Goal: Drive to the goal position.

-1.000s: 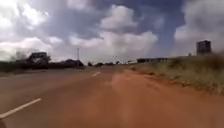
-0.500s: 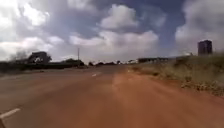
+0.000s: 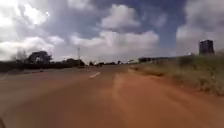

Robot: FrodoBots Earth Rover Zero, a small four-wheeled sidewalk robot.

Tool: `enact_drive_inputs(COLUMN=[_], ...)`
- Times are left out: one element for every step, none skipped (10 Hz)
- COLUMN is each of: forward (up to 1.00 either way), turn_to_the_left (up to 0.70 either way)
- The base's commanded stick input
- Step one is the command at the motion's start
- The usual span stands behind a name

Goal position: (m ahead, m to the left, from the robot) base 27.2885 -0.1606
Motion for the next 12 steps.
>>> enact_drive_inputs(forward=[1.00, 1.00, 1.00, 1.00, 1.00, 1.00, 1.00, 1.00, 1.00, 1.00, 1.00, 1.00], turn_to_the_left=[0.00, 0.00, 0.00, 0.00, 0.00, 0.00, 0.00, 0.00, 0.00, 0.00, 0.00, 0.00])
